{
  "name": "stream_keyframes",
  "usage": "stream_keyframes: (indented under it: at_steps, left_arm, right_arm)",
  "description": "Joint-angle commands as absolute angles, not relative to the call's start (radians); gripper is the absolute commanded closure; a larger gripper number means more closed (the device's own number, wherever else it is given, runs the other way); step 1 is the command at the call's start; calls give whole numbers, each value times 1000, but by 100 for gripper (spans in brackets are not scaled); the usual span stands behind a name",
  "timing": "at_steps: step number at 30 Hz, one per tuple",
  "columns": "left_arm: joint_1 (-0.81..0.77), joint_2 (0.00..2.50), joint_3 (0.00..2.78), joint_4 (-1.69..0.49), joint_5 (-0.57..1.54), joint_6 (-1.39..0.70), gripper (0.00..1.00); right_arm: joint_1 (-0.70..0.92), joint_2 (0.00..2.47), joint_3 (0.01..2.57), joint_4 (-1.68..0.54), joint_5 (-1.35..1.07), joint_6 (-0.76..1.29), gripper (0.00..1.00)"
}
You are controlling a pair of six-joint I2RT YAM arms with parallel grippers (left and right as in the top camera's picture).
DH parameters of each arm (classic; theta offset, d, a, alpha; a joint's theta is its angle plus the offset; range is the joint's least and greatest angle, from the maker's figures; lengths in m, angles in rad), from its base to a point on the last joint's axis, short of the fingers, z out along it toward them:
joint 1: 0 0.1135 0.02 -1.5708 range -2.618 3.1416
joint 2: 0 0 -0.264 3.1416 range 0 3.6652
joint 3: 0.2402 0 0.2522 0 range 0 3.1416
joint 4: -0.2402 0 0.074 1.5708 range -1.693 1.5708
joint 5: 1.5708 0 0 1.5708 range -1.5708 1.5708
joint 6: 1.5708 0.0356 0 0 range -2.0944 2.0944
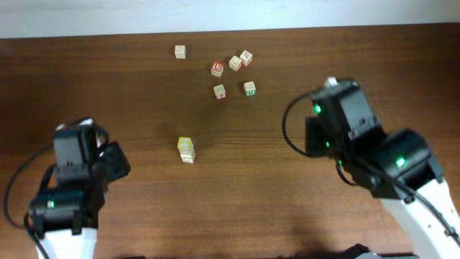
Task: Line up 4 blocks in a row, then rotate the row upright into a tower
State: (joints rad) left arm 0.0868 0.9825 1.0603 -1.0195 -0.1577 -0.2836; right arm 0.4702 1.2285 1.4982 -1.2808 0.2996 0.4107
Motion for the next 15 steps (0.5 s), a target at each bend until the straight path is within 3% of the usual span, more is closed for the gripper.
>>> stream_keyframes:
  at_steps: [1, 5, 8, 10, 11, 15]
  left_arm:
    - [159, 944, 959, -957, -191, -323, 0]
    - [158, 974, 952, -958, -191, -322, 1]
    - [158, 999, 952, -958, -135, -325, 0]
    - [158, 1008, 952, -958, -135, -325, 1]
    - [158, 1013, 952, -958, -135, -325, 1]
    - [158, 1014, 952, -958, -135, -325, 1]
  right_arm:
    - [400, 1103, 1239, -1189, 296, 428, 46]
    - [377, 1011, 1081, -1113, 297, 427, 46]
    - [377, 966, 1082, -1098, 300, 455, 53]
    - [377, 913, 1082, -1095, 299, 454, 27]
    - [377, 888, 1082, -1095, 296, 454, 2]
    - [379, 867, 1082, -1095, 285, 454, 2]
